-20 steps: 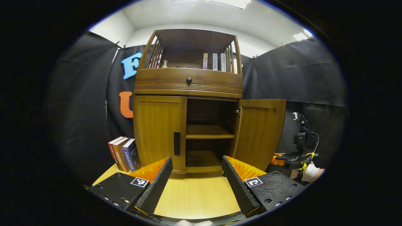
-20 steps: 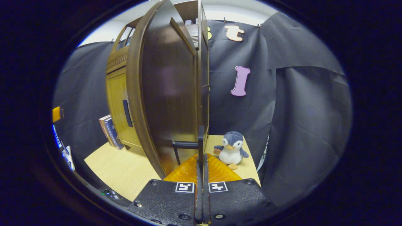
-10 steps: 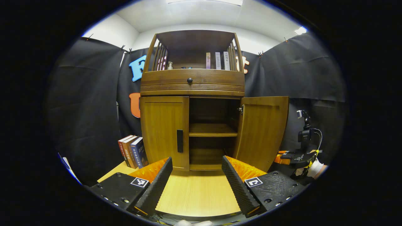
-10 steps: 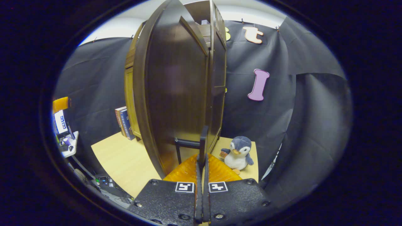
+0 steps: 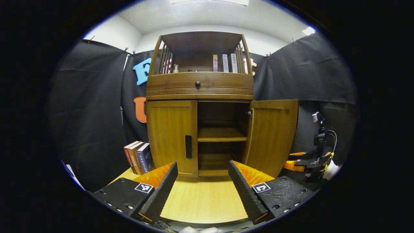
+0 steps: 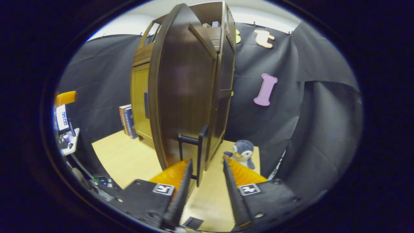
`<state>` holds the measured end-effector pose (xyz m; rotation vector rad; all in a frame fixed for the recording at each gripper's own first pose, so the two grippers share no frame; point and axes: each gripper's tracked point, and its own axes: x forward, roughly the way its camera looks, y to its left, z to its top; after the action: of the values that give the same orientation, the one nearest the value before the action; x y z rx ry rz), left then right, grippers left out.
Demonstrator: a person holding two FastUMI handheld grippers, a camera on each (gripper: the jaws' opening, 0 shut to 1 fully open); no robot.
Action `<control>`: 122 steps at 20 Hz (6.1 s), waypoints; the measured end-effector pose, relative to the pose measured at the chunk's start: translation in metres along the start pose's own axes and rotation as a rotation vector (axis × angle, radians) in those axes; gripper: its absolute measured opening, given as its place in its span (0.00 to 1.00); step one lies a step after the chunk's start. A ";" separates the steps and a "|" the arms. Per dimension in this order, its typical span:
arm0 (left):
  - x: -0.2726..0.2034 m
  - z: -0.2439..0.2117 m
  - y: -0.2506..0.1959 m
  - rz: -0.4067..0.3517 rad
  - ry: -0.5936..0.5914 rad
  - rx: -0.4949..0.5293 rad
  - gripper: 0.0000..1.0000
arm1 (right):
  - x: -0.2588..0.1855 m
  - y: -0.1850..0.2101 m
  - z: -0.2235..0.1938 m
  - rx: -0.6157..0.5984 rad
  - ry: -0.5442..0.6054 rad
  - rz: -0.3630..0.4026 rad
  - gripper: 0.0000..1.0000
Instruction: Open the right door of the double-door shoe cabinet with the right hand, and open the left door with the left hand.
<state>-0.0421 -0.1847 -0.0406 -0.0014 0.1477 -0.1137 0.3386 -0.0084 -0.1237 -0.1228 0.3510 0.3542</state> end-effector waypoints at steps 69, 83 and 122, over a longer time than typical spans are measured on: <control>0.251 -0.078 0.110 -0.195 -0.010 0.041 0.25 | -0.096 0.229 0.062 0.143 -0.044 -0.288 1.00; 0.156 -0.089 0.203 -0.083 -0.014 0.029 0.25 | -0.106 0.247 0.052 0.167 -0.051 -0.223 1.00; 0.077 -0.083 0.412 -0.074 0.047 0.070 0.97 | -0.071 0.256 0.044 0.224 -0.041 -0.177 1.00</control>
<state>0.0679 0.2166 -0.1376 0.0654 0.1908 -0.1932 0.1979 0.2148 -0.0715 0.0723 0.3345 0.1404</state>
